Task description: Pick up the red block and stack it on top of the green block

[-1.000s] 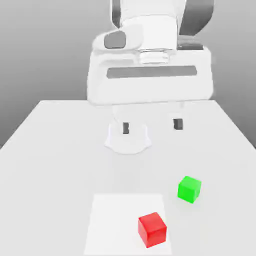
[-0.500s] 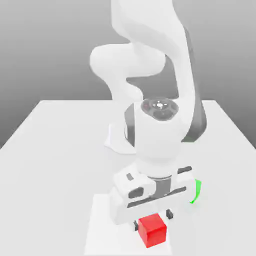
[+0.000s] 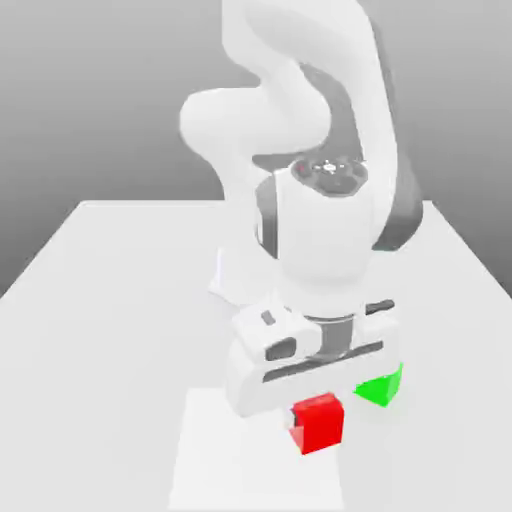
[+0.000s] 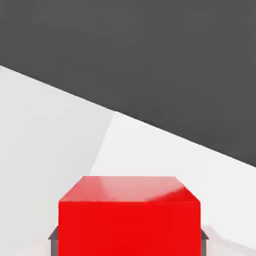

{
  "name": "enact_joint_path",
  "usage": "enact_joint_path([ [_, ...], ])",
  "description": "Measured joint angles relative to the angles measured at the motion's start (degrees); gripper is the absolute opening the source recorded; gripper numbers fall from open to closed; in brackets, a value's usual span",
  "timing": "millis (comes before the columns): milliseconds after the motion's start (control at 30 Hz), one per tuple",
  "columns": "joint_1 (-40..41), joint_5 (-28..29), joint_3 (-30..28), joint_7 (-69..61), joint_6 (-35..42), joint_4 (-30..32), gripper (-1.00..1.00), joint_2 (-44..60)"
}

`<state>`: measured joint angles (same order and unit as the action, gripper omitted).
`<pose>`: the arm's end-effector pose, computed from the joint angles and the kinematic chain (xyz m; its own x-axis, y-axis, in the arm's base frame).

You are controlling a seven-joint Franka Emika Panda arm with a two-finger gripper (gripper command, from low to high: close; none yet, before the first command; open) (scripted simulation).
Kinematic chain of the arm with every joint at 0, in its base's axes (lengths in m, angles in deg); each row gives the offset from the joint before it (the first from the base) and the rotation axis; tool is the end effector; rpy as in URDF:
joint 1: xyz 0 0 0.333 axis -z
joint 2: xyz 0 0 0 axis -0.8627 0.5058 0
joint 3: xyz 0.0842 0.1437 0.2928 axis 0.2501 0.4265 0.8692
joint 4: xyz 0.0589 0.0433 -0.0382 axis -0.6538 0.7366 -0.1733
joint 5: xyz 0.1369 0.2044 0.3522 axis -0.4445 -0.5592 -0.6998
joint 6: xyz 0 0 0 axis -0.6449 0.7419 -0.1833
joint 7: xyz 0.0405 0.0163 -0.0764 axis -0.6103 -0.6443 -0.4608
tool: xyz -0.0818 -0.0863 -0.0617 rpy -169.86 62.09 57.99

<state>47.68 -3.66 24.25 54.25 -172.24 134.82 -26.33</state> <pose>0.4276 0.1194 0.1843 0.9141 -0.4051 -0.0153 -0.4054 -0.9139 -0.0198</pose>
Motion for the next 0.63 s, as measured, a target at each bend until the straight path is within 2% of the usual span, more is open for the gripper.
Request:
enact_joint_path([
  [100, -4.78, -1.83, 1.95, 7.01, 0.61, 4.77, -1.00, -5.46],
  [300, -8.55, -3.29, 8.22, 21.73, 0.93, 13.78, -1.00, -14.88],
  [433, -7.84, -0.41, 9.35, 25.40, -5.65, 14.47, -1.00, -8.96],
  [533, -7.20, 3.91, 8.71, 28.50, -11.49, 14.30, -1.00, -2.83],
  [567, -7.20, 4.98, 8.43, 29.26, -12.68, 14.26, 1.00, -1.56],
  [633, -7.34, 4.98, 8.43, 29.26, -12.68, 14.26, 1.00, -1.56],
])
